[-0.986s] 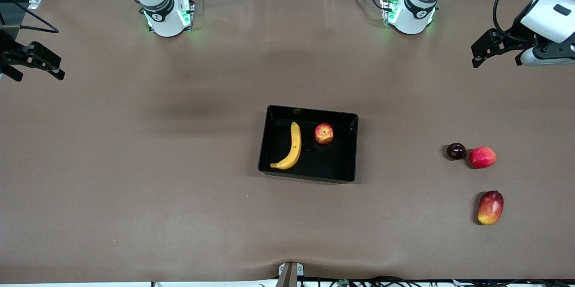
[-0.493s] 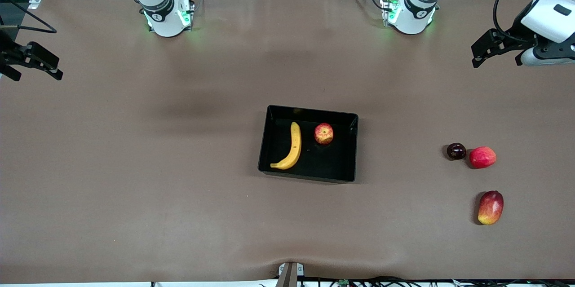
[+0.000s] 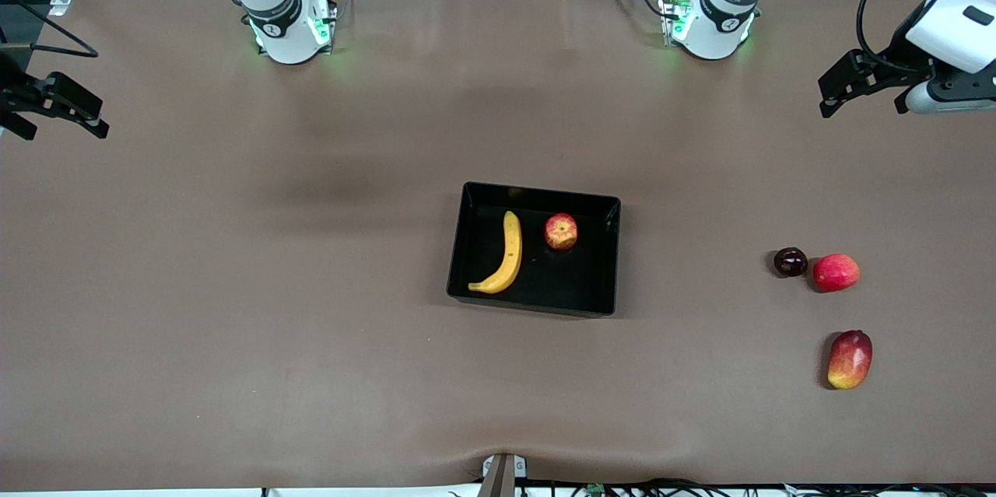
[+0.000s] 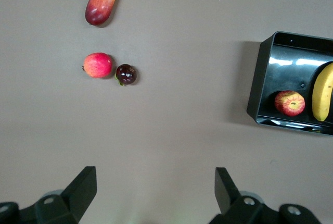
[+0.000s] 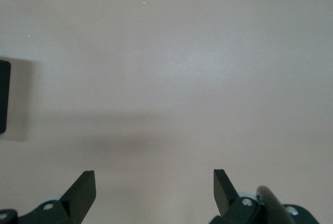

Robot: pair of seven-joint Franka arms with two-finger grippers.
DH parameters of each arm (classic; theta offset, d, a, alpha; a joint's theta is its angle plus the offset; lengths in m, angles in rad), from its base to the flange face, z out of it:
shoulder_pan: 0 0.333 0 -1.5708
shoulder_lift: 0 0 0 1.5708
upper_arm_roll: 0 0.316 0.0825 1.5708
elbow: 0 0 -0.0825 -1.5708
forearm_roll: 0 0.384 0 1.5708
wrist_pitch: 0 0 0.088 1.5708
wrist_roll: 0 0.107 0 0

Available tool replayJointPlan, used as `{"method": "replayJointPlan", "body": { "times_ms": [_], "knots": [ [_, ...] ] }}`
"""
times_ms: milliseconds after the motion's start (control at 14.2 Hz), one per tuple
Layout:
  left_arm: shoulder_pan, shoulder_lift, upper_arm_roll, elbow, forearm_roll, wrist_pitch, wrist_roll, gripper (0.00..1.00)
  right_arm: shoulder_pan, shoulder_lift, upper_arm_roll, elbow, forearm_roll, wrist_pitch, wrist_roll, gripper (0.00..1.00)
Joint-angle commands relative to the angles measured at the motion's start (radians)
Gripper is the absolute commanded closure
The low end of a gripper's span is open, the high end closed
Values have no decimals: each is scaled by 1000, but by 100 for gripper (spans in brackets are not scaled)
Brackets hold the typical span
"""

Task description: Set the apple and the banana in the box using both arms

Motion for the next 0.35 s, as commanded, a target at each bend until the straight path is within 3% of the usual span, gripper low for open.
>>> {"method": "replayJointPlan", "body": {
  "times_ms": [0,282],
  "knots": [
    [-6,-8,7,2,-16,5,20,0,-25,-12,12,2,8,-13,-12,0],
    [-2,-8,7,5,-16,5,18,0,-25,-12,10,2,8,-13,-12,0]
  ]
}}
